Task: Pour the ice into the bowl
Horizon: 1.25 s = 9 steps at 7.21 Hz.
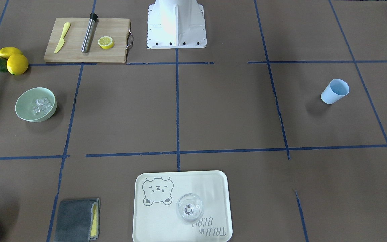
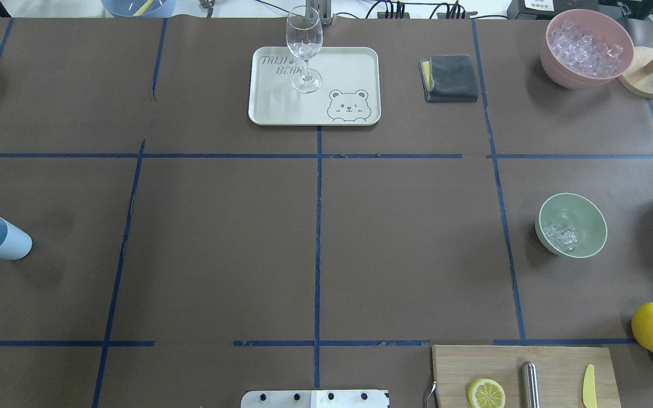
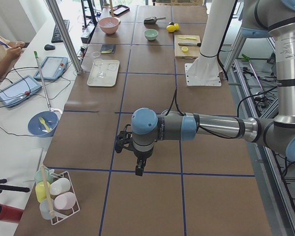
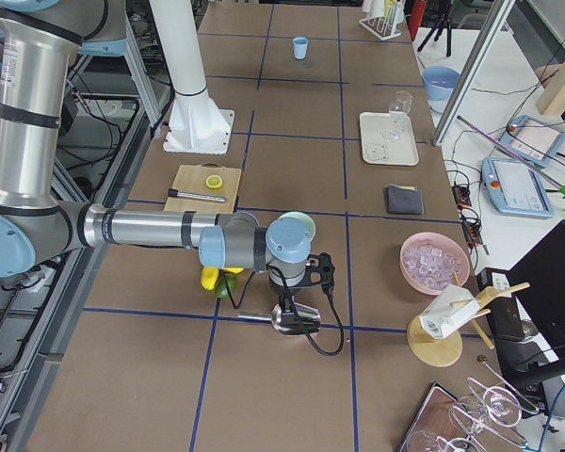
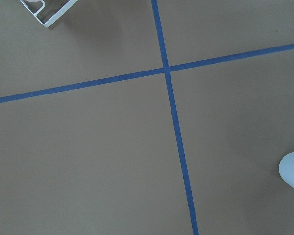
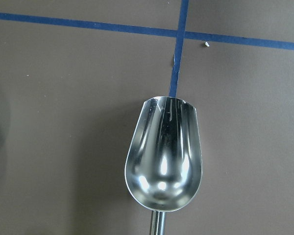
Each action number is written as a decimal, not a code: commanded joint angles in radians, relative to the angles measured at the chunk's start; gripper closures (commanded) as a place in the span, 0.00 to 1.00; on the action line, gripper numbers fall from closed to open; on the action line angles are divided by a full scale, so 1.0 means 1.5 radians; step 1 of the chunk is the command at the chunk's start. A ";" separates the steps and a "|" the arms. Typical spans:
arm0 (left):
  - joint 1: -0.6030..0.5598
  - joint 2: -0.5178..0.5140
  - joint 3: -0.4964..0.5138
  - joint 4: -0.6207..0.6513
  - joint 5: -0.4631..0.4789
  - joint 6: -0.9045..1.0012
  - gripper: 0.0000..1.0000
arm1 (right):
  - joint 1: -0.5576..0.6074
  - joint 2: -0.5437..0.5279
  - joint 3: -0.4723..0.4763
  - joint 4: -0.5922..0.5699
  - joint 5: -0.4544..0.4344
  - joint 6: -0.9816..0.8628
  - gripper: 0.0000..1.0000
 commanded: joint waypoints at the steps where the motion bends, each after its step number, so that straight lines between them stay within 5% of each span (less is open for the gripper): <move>1: -0.001 0.020 -0.019 -0.002 -0.001 0.001 0.00 | -0.002 -0.003 0.004 0.001 -0.002 -0.001 0.00; 5: 0.001 -0.046 -0.029 0.070 0.004 0.000 0.00 | -0.012 -0.003 0.004 0.003 -0.001 -0.001 0.00; 9: 0.004 -0.022 0.001 0.069 -0.008 0.002 0.00 | -0.012 -0.003 0.007 0.004 -0.001 0.001 0.00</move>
